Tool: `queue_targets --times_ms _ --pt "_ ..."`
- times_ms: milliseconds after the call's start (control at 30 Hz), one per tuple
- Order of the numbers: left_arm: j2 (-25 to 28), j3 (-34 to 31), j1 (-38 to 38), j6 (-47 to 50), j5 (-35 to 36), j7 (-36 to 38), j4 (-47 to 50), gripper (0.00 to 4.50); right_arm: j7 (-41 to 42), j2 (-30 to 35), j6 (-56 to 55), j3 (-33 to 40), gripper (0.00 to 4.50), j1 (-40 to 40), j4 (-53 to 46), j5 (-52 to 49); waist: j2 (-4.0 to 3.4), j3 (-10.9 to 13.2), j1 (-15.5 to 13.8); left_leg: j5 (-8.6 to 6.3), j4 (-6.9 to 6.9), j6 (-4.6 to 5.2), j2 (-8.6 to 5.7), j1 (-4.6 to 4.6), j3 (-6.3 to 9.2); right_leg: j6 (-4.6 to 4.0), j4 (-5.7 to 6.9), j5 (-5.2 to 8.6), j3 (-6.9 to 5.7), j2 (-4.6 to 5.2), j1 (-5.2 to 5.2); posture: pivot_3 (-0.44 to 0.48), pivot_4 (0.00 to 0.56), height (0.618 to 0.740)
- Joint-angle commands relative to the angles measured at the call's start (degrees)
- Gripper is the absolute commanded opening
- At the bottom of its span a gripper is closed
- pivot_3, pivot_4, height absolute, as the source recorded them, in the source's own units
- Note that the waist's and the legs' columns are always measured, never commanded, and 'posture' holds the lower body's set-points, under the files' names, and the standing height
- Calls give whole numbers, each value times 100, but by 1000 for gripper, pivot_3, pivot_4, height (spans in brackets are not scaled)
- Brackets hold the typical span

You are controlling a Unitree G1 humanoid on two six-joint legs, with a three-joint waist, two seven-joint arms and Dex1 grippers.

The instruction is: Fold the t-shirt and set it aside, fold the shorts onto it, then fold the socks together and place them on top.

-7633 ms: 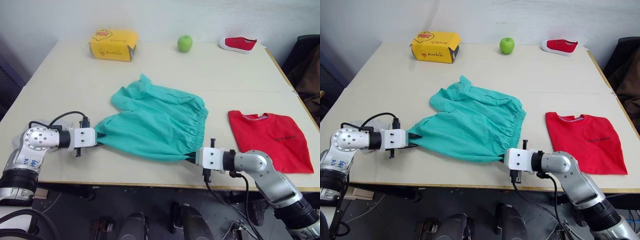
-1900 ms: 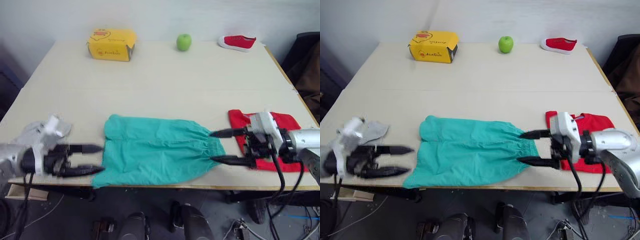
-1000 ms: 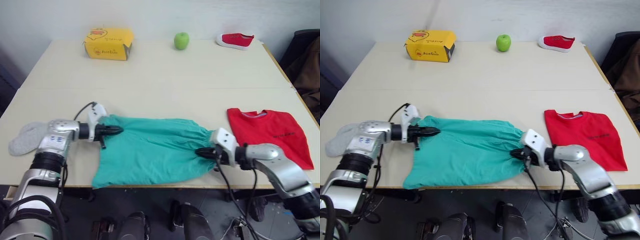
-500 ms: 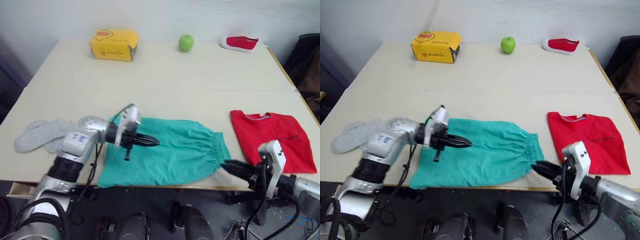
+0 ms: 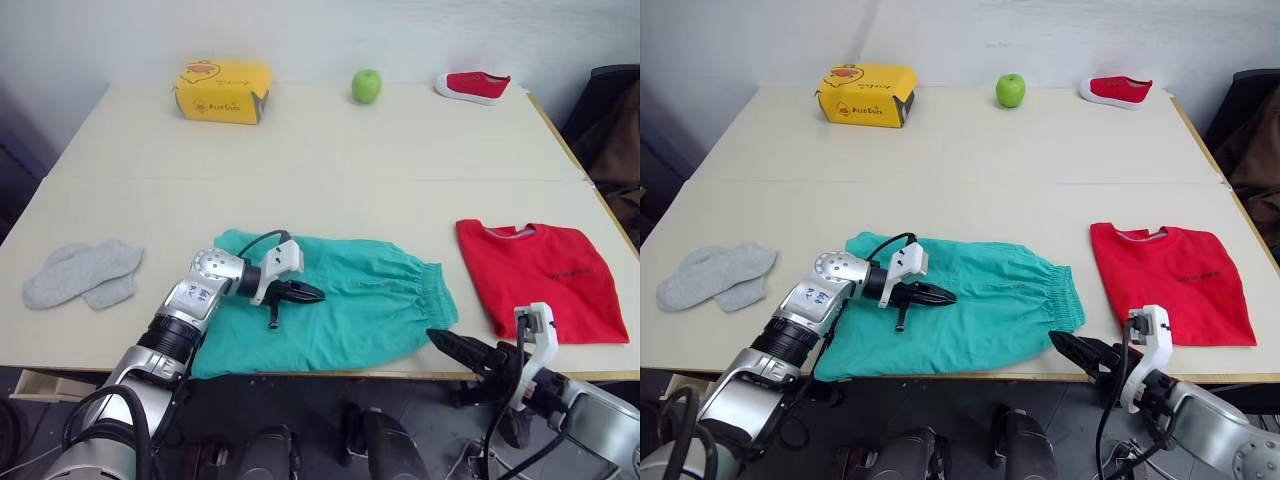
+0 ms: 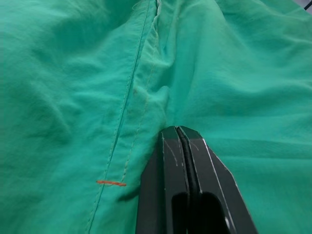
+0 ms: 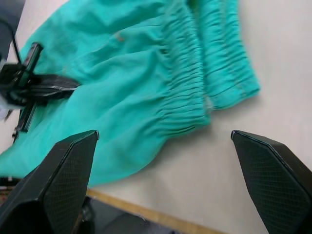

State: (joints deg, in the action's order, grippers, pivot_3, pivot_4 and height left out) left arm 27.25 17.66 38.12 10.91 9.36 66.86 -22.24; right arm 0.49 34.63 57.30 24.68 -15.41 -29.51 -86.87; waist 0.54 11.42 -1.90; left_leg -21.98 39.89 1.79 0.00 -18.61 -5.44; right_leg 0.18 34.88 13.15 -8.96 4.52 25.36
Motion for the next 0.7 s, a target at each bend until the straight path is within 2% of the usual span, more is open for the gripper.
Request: queue_targets --times_ms 33,100,233,333,533,667,700 --pt "65 -135 -137 175 -100 -183 191 0 -209 -145 -85 -361 4474 249 307 -142 2 -1 30 0 0 0 0 -1 0 1 0 0 0 0 -1 0 150 740" --pt "91 -310 -158 420 41 -227 418 0 -295 -241 -125 -578 4474 518 523 -40 15 -9 59 1 0 0 1 -1 0 3 0 1 0 0 -1 0 150 740" --pt "490 -620 -371 1052 350 -65 1269 0 -373 -400 -222 -778 4474 991 825 -37 17 -8 115 0 -2 -4 9 -1 -2 16 3 9 0 -5 2 0 150 740" --pt "759 -604 -684 1074 258 -56 1601 0 -354 -470 -325 -781 3869 1252 955 -82 14 -8 127 0 -11 -8 10 0 -3 6 5 9 0 -6 5 0 150 740" --pt "620 -437 -871 813 -122 -491 1374 0 45 -317 -420 -759 1714 1676 846 -11 2 -2 25 -1 -14 -4 6 7 0 1 -3 11 -1 -4 21 0 150 740" --pt "449 -394 -819 620 -316 -720 1050 0 599 -113 -430 -807 245 2149 617 68 2 -2 29 -4 -14 8 2 7 0 6 -10 8 0 1 15 0 150 740" --pt "426 -382 -819 593 -338 -739 1020 0 840 -22 -407 -865 12 2330 525 122 2 -2 32 -5 -14 10 2 6 -1 7 -12 7 0 1 15 0 150 740"
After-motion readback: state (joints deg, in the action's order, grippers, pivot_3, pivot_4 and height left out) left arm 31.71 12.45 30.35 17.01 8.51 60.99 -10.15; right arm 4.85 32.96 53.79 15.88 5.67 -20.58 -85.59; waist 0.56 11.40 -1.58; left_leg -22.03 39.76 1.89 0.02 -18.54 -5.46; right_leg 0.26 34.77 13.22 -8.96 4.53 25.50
